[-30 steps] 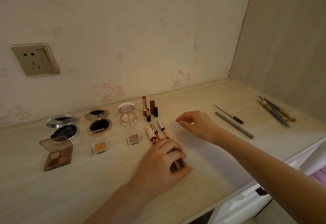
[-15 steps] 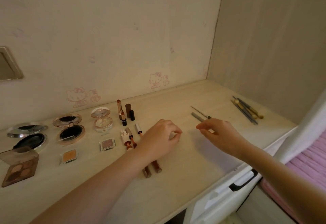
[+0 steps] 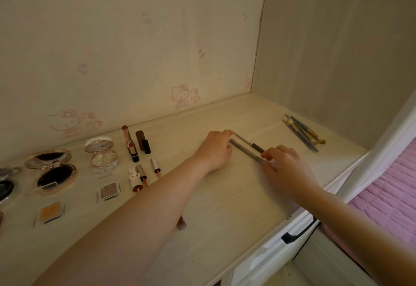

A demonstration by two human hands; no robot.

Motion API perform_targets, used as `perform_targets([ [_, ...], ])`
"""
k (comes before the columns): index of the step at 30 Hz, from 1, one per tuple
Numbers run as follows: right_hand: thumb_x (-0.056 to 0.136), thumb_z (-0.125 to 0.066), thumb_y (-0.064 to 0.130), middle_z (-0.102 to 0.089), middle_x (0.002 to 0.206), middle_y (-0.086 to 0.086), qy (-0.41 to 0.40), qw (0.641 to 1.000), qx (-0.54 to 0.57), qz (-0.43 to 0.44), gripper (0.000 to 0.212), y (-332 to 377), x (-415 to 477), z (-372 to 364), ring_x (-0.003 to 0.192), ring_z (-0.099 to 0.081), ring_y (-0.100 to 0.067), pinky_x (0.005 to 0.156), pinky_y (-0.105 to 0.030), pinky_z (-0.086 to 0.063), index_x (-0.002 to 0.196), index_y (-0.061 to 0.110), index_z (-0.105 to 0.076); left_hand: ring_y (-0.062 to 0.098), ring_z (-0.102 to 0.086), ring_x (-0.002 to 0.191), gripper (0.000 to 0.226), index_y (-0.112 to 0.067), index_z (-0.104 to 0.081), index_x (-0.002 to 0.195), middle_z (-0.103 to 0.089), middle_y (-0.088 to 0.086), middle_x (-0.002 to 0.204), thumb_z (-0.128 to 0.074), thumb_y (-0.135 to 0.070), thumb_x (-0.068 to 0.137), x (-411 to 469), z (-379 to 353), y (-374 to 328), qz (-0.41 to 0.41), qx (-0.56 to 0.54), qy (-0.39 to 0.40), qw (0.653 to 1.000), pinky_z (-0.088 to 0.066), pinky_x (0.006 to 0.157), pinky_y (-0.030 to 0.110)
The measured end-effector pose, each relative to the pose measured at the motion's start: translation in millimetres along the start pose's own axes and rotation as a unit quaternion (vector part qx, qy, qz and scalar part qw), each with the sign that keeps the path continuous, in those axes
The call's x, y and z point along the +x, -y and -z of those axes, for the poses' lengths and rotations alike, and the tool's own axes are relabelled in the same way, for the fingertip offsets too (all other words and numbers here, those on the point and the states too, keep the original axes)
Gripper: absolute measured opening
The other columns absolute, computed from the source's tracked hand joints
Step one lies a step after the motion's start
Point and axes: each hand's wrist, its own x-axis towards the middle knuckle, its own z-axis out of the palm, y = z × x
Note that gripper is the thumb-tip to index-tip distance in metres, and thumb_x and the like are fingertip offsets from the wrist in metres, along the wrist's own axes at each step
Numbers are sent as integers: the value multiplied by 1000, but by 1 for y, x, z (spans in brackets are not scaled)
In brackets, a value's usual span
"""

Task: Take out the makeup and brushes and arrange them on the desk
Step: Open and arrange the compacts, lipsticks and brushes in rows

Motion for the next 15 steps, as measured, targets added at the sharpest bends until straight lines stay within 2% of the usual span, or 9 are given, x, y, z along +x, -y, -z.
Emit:
perform_targets([
  [4,96,-47,34,-53,102,7,9,1000,-26,-6,26,-1,-1,-3,92,-44,-9,78,-21,-40,116,22,-61,28,-40,130,46,-15,-40,142,-48,14,137,-41,-14,95,12,-8,-1,-5,20,23,1000,-34,109,38],
  [10,96,-49,30,-49,95,9,14,1000,-19,-10,22,-2,0,-4,89,-46,-9,77,-22,-41,111,21,-62,28,-48,124,44,-19,-44,140,-49,13,136,-38,-15,97,4,-10,0,-20,45,19,999,-40,105,40],
  [15,96,-50,29,-52,96,8,18,1000,5,-21,21,1,-2,-5,90,-48,-9,78,-22,-41,111,21,-63,27,-51,112,32,-16,-57,123,-57,8,120,-39,-12,97,-12,-3,2,-46,106,-15,993,-46,92,41],
])
